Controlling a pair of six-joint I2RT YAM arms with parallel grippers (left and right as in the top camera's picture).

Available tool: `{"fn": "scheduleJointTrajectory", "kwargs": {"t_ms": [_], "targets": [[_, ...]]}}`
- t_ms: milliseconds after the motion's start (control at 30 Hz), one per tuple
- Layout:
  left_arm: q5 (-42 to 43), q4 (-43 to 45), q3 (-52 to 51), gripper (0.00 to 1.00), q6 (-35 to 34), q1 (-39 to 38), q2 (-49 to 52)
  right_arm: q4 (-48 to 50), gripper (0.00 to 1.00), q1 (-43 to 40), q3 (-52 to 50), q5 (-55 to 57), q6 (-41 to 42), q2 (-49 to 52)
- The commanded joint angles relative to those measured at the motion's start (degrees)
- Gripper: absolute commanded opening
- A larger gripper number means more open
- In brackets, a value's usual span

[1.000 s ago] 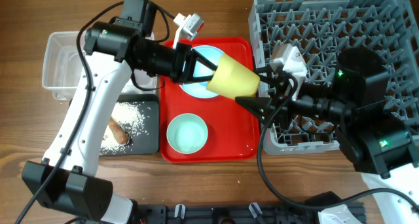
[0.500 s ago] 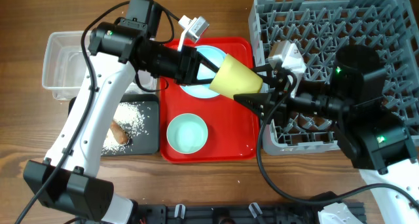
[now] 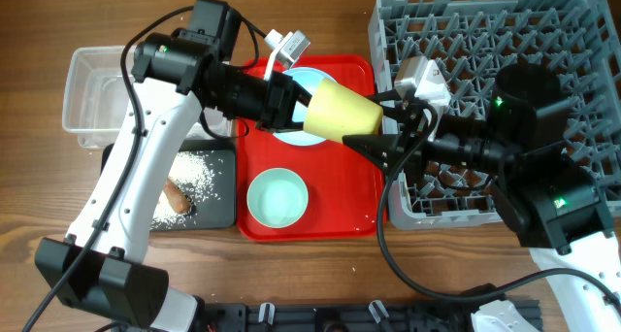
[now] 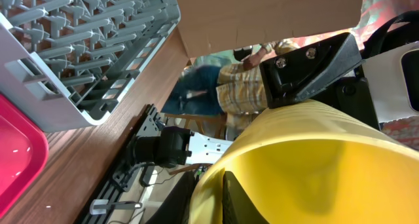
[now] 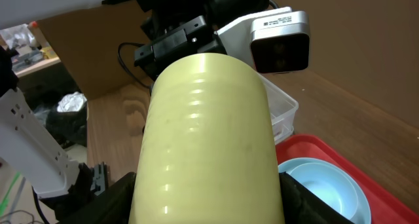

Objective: Sort waste into correct bins and load items into the dishwasher rack
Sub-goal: 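Grasp the yellow cup with the right gripper, then open the left gripper, then lower the yellow cup into the grey dish rack with the right gripper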

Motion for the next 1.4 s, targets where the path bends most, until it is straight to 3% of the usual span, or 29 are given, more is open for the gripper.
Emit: {"fn": "scheduleJointTrajectory", "kwargs": {"t_ms": [0,167,433,600,833,900,1000,1033,1200,1367], "targets": [[-4.0,-0.6,0.1,0.13,1.3,-0.5,0.2,1.8,0.55,0.0,0.9,4.2,0.2,0.3],[-9.1,0.6,0.1,0.23,1.3,0.5,0.2,1.7,0.53,0.0,0.9,5.2,0.2,0.3],[-9.3,2.4,0.1,0.32,1.1,6.4,0.2,1.3,0.53,0.0,0.9,6.5,1.7,-0.4],[-11.6,3.5,0.1,0.37,1.1,10.7,0.2,-2.1,0.54,0.0,0.9,18.7,4.9,-1.8],[-15.6,3.1,0.1,0.54,1.1,12.2,0.2,-12.4,0.51,0.0,0.9,40.8,13.9,-3.6],[-15.6,3.1,0.1,0.64,1.2,12.0,0.3,-15.8,0.51,0.0,0.9,45.3,15.9,-3.3],[-15.6,3.1,0.1,0.96,1.1,11.6,0.3,-19.5,0.5,0.0,0.9,50.2,18.3,-2.1],[-15.6,3.1,0.1,1.0,1.1,11.6,0.3,-20.2,0.5,0.0,0.9,51.5,18.7,-1.6],[-15.6,3.1,0.1,1.0,1.1,11.6,0.3,-24.9,0.49,0.0,0.9,53.3,20.7,1.4],[-15.6,3.1,0.1,1.0,1.1,11.6,0.3,-31.5,0.42,0.0,0.9,53.3,21.4,3.0]]}}
